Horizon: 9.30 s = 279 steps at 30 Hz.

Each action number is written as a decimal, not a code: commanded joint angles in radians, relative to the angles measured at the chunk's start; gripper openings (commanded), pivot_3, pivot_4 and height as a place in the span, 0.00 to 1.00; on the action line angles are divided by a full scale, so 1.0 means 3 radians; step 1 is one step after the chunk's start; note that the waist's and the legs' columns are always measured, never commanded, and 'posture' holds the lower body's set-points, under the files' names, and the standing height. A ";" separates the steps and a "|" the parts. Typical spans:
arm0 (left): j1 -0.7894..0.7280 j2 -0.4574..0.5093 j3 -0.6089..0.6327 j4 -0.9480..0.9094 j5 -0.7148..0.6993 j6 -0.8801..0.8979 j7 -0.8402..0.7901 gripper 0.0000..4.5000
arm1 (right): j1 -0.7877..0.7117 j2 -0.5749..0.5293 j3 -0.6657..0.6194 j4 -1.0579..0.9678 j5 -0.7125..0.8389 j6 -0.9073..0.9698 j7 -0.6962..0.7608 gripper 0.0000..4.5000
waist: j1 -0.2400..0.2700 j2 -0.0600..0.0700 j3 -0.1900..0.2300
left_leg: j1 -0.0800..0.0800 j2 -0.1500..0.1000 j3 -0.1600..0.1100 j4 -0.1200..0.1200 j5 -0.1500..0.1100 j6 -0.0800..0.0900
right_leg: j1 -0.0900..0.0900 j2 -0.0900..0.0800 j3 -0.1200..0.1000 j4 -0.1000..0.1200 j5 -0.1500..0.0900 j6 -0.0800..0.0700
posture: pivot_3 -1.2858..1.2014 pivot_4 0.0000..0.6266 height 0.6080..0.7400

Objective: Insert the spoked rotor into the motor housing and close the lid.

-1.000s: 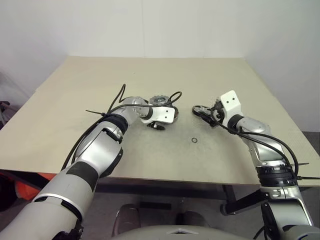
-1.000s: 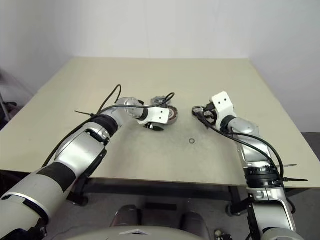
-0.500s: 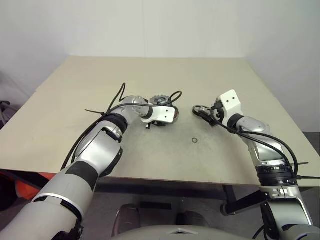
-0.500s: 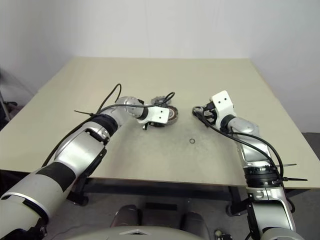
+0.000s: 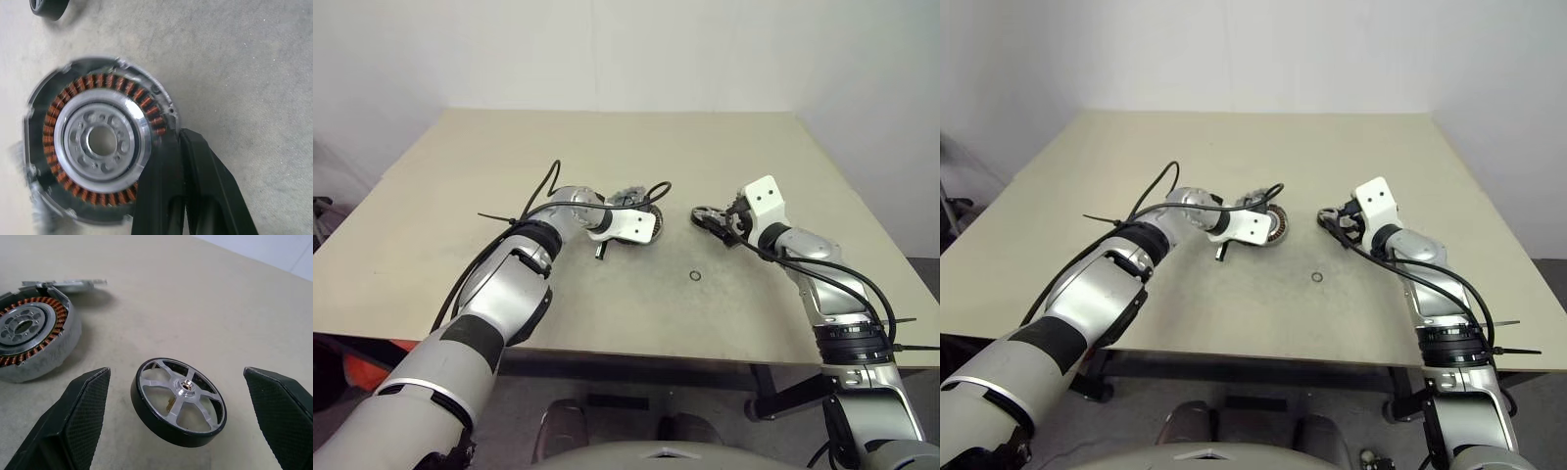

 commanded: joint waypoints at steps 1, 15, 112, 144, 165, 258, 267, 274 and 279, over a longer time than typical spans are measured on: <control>-0.0143 0.0031 0.0013 -0.0067 0.0004 -0.0118 -0.0078 0.01 | -0.0136 -0.0001 -0.0072 -0.0041 0.0030 -0.0076 -0.0020 1.00 | 0.0000 0.0000 0.0001 | 0.0000 0.0000 0.0000 0.0000 0.0000 0.0000 | 0.0000 0.0000 0.0000 0.0000 0.0000 0.0000 | 0.52 0.00 1.00; -0.0160 -0.0044 0.0210 -0.0207 -0.0283 -0.0417 -0.0601 0.01 | -0.0117 -0.0006 -0.0088 -0.0007 0.0027 -0.0112 -0.0049 1.00 | 0.0001 -0.0001 0.0007 | 0.0000 0.0000 0.0000 -0.0006 -0.0003 0.0004 | -0.0002 0.0000 -0.0003 -0.0014 0.0001 0.0001 | 0.52 0.00 1.00; 0.3009 0.1047 0.1618 -0.4137 -0.2730 0.2739 -0.0068 0.36 | 0.0755 0.0054 0.0399 -0.0697 0.0263 0.0264 0.0310 1.00 | -0.0106 -0.0007 0.0017 | 0.0005 0.0010 0.0006 -0.0015 0.0001 -0.0004 | -0.0002 0.0011 -0.0002 -0.0014 -0.0006 -0.0005 | 0.52 0.00 1.00; 0.2808 0.1019 0.1536 -0.4047 -0.2687 0.2667 0.0061 0.37 | 0.0165 0.0075 0.0426 -0.0837 0.0329 0.0460 0.0345 0.13 | -0.0151 -0.0009 0.0015 | 0.0015 0.0011 0.0005 -0.0012 0.0004 -0.0008 | 0.0006 0.0013 -0.0001 -0.0001 -0.0006 -0.0006 | 0.52 0.00 1.00; 0.2938 0.1095 0.1550 -0.4267 -0.2716 0.2765 0.0116 0.37 | -0.0049 0.0812 0.1009 -0.0370 0.0218 0.0470 0.0291 0.13 | -0.0189 -0.0009 0.0015 | 0.0010 0.0010 0.0003 -0.0008 0.0004 -0.0008 | 0.0001 0.0012 -0.0001 0.0002 -0.0006 -0.0007 | 0.52 0.00 1.00; 0.2785 0.0925 0.1316 -0.4013 -0.2538 0.2644 0.0176 0.37 | -0.1036 0.0891 -0.2073 0.1240 0.1683 0.1211 -0.1308 0.47 | -0.0191 -0.0009 0.0015 | 0.0012 0.0009 0.0003 -0.0004 0.0012 -0.0022 | -0.0011 0.0013 0.0002 0.0033 -0.0010 -0.0016 | 0.52 0.00 1.00; 0.2820 0.0975 0.1328 -0.4061 -0.2535 0.2661 0.0177 0.37 | -0.1018 0.0941 -0.2150 0.1450 0.1888 0.1300 -0.1446 0.47 | -0.0187 -0.0008 0.0015 | 0.0010 0.0009 0.0003 -0.0004 0.0013 -0.0023 | -0.0012 0.0013 0.0001 0.0032 -0.0011 -0.0016 | 0.52 0.00 1.00; 0.2844 0.0989 0.1335 -0.4100 -0.2529 0.2674 0.0203 0.37 | -0.0948 0.1040 -0.2002 0.1447 0.1906 0.1407 -0.1382 0.47 | -0.0190 -0.0008 0.0015 | 0.0010 0.0010 0.0003 -0.0005 0.0013 -0.0023 | -0.0011 0.0014 0.0001 0.0032 -0.0011 -0.0016 | 0.52 0.00 1.00; 0.2851 0.0998 0.1339 -0.4107 -0.2528 0.2669 0.0209 0.37 | -0.0923 0.1100 -0.1929 0.1456 0.1895 0.1405 -0.1335 0.47 | -0.0187 -0.0008 0.0015 | 0.0010 0.0009 0.0003 -0.0005 0.0013 -0.0023 | -0.0012 0.0013 0.0001 0.0032 -0.0011 -0.0016 | 0.52 0.00 1.00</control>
